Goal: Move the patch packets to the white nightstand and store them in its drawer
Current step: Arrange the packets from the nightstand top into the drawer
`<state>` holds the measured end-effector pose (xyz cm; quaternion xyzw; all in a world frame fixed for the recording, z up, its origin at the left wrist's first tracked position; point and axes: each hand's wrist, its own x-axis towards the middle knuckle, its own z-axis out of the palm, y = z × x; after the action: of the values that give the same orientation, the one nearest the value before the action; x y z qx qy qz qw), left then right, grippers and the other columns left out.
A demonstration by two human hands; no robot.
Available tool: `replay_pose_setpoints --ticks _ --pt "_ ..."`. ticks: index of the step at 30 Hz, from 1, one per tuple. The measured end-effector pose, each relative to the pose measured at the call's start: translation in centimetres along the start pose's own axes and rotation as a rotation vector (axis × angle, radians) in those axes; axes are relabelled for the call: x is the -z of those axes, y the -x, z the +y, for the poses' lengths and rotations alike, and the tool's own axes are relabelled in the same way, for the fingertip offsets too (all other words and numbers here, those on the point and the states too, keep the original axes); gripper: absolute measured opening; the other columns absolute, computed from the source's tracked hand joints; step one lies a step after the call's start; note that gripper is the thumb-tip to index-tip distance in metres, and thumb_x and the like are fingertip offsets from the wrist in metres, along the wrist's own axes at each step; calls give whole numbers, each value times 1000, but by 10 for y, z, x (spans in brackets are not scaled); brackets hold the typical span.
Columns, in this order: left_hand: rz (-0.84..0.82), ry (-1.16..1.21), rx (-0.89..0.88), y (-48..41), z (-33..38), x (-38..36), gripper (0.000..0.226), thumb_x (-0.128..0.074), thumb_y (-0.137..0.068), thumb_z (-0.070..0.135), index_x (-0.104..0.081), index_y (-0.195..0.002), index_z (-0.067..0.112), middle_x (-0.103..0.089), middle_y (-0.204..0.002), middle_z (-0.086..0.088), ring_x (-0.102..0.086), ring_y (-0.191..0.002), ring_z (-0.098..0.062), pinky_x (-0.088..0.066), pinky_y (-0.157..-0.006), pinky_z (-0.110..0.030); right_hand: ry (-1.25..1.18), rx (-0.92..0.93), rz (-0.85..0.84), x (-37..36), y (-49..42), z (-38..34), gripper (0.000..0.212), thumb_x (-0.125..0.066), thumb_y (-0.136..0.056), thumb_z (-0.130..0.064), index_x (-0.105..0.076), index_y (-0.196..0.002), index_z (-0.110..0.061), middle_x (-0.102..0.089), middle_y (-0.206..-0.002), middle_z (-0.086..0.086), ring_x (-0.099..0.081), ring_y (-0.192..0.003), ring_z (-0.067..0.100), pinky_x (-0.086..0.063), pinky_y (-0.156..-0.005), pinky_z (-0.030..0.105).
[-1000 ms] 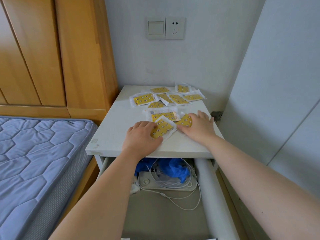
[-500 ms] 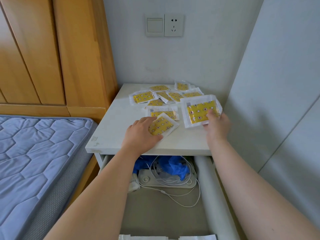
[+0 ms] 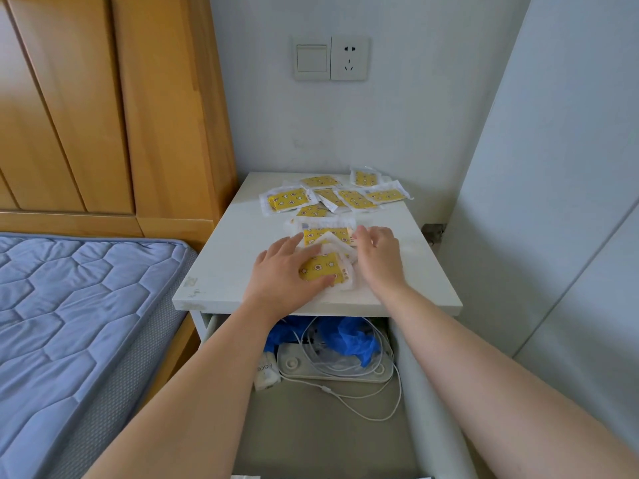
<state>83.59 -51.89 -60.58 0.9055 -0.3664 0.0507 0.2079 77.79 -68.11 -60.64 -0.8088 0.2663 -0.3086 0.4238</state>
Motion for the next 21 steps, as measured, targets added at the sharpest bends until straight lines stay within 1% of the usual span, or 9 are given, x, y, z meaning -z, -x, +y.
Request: replay_pose_setpoints --ticks 3,5,7,9,12,14,16,18,21 --pt "-12 -23 9 -2 -2 -2 64 -44 -84 70 -36 -142 43 -33 -152 12 -20 -142 -14 -14 -117 -39 53 85 -236 0 -15 0 47 -31 -100 -44 -53 -133 -18 -33 -153 -2 -22 -143 17 -18 -118 41" --pt "-8 -21 19 -3 -2 -3 64 -43 -84 70 -38 -141 43 -39 -148 13 -26 -139 -13 -18 -114 -37 226 113 -369 -1 -22 2 51 -23 -101 -49 -49 -137 -23 -34 -153 1 -17 -145 16 -10 -119 43" --pt "-1 -19 39 -3 -1 -2 63 -44 -84 69 -38 -141 42 -42 -145 13 -28 -137 -13 -20 -112 -37 342 140 -323 -1 -25 2 49 -22 -102 -45 -65 -107 -23 -58 -126 11 -39 -133 24 -11 -118 48" --pt "17 -14 81 -4 0 -2 64 -44 -84 69 -39 -141 40 -43 -144 12 -29 -136 -15 -20 -112 -38 375 146 -93 3 -28 1 50 -24 -102 -38 -51 -65 -20 -60 -80 9 -56 -100 33 -26 -110 50" --pt "46 -29 166 -5 1 -4 65 -41 -85 70 -40 -141 36 -43 -144 7 -30 -136 -18 -20 -114 -42 356 93 119 7 -31 5 51 -28 -102 -29 -38 -53 -15 -50 -64 6 -54 -84 34 -41 -91 45" --pt "67 -69 223 -6 1 -5 65 -38 -86 69 -39 -141 34 -43 -143 4 -32 -135 -21 -21 -114 -44 319 96 135 7 -36 9 45 -31 -100 -26 -45 -60 -11 -54 -76 11 -51 -94 34 -40 -84 42" --pt "89 -94 277 -7 2 -6 65 -36 -88 68 -38 -142 31 -43 -142 2 -32 -134 -23 -21 -113 -47 322 103 65 5 -48 13 33 -35 -99 -25 -61 -92 -5 -58 -106 12 -46 -111 32 -37 -92 39" --pt "99 -100 308 -7 2 -6 65 -34 -89 66 -38 -143 30 -43 -143 1 -31 -135 -24 -18 -114 -49 365 106 -52 3 -63 17 37 -37 -99 -27 -56 -123 -7 -48 -137 10 -38 -129 27 -31 -106 39" --pt "96 -82 319 -8 4 -7 59 -34 -92 56 -36 -144 28 -41 -145 0 -28 -138 -24 -14 -116 -51 479 109 -172 -2 -83 19 44 -32 -100 -29 -44 -138 -12 -24 -157 5 -21 -143 23 -16 -116 44"
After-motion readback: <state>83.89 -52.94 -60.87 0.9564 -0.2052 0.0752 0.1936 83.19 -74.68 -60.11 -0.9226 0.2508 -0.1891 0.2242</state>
